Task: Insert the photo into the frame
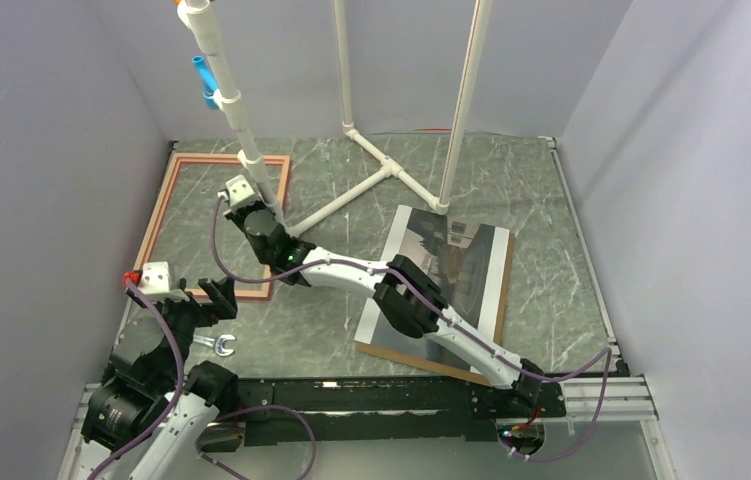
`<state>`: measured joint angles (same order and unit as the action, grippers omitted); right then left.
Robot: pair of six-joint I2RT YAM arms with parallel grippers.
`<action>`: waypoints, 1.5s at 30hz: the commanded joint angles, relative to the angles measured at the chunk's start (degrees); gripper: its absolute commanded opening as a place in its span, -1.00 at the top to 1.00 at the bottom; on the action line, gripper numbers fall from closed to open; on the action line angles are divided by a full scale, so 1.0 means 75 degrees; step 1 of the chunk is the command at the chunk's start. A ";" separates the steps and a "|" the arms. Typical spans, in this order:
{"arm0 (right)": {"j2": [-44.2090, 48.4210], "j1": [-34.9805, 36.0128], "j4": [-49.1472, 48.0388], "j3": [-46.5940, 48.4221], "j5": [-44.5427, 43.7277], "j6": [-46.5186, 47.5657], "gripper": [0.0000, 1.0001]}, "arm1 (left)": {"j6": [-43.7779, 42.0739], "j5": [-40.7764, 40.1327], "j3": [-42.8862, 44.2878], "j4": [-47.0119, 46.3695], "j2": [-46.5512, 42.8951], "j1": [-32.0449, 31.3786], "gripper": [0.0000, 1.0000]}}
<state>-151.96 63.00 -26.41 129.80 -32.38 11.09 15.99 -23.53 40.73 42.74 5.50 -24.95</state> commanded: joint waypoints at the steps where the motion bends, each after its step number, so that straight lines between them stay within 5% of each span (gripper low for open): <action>1: 0.0159 -0.0377 -0.0350 0.0219 -0.0605 -0.0085 1.00 | 0.0026 0.0124 0.0054 -0.0141 0.0124 0.0037 -0.99; 15: 0.0205 -0.0547 -0.1200 -0.0073 -0.2121 0.0596 1.00 | 0.0010 0.0250 0.0051 -0.0167 0.0218 0.0045 -0.99; 26: 0.3789 -0.0097 -0.2940 -0.5624 0.1046 -0.0144 1.00 | -0.0038 0.0343 0.0049 -0.0180 0.0397 0.0063 -0.99; 31: 0.5422 0.0014 -0.3093 -0.7796 0.0546 -0.0583 1.00 | -0.0067 0.0439 0.0045 -0.0207 0.0474 0.0069 -0.99; 37: 0.5730 -0.0366 -0.1805 -0.7479 -0.1687 -0.0477 1.00 | -0.0167 0.0894 0.0001 -0.0452 0.0613 0.0069 -0.99; 45: 0.5515 -0.2231 0.1955 -0.5802 -0.0920 -0.2635 1.00 | -0.0573 0.2633 0.0225 -0.1423 0.1842 0.0071 -0.84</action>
<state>-110.04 52.69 -23.99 79.90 -38.59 -0.01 14.00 -12.56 40.75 38.94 14.22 -24.67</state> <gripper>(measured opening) 0.005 0.954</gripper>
